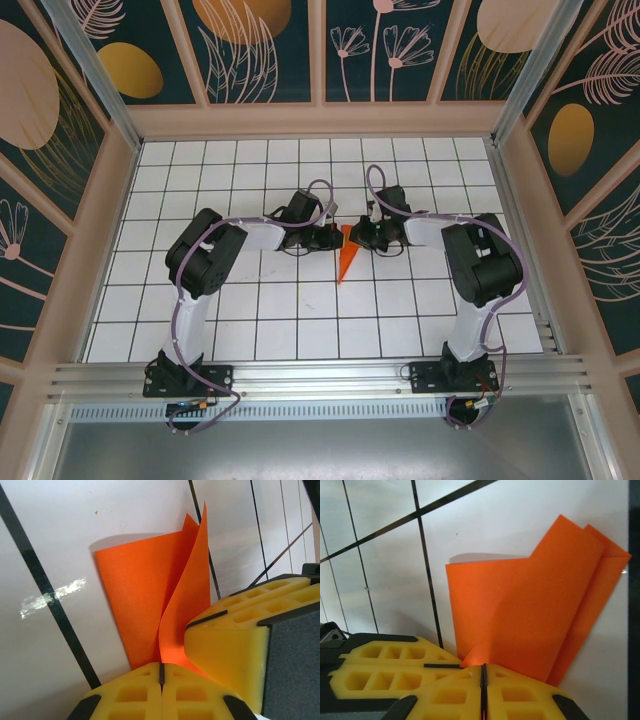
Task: Fold a paper plane with a square sheet of paper (fold left side to right side)
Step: Fold the wing for the fifth time at the center of the table.
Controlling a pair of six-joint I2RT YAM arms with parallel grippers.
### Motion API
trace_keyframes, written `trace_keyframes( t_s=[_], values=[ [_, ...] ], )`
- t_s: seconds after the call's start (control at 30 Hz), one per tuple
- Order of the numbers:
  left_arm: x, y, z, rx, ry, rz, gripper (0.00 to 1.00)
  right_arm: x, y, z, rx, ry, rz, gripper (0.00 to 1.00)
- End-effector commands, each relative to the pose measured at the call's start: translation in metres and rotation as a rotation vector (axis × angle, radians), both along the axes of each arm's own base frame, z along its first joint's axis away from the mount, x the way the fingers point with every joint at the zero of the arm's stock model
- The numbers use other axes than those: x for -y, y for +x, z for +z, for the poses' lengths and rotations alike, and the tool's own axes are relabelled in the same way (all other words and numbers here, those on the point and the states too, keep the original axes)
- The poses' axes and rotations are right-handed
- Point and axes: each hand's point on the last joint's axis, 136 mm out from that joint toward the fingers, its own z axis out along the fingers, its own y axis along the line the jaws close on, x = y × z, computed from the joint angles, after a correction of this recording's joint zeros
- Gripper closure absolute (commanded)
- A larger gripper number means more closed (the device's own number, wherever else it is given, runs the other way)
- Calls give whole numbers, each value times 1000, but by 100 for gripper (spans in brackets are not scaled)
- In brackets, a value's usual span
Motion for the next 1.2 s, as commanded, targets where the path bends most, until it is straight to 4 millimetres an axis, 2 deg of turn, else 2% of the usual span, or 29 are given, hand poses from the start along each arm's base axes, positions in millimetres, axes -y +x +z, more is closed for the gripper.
trace_keyframes(
  t_s=[0.0, 0.2, 0.37, 0.4, 0.53, 0.63, 0.77, 0.87, 1.0, 1.17],
  values=[
    [-18, -7, -37, -47, 96, 30, 100, 6, -8, -15, -34, -28, -10, 89],
    [-18, -6, -37, -49, 93, 30, 100, 7, -11, -22, -49, -33, -9, 89],
    [-18, -6, -27, -29, 82, 31, 100, 14, -21, -33, -77, -62, -12, 89],
    [-18, -6, -24, -23, 77, 32, 100, 16, -23, -36, -86, -66, -15, 89],
    [-24, -6, -4, 20, 83, 50, 84, 20, -32, -46, -109, -77, -15, 90],
    [-33, -7, 15, 62, 102, 68, 79, 21, -34, -48, -112, -78, -12, 90],
    [-46, -15, 36, 103, 110, 91, 77, 20, -33, -46, -105, -75, -9, 90],
    [-47, -27, 57, 125, 54, 78, 78, 20, -32, -46, -103, -74, -7, 90],
    [-29, -42, 94, 163, -64, 15, 78, 21, -33, -46, -101, -77, -4, 90],
    [6, -67, 103, 148, -128, -99, 78, 21, -33, -46, -100, -79, -4, 90]
  ],
)
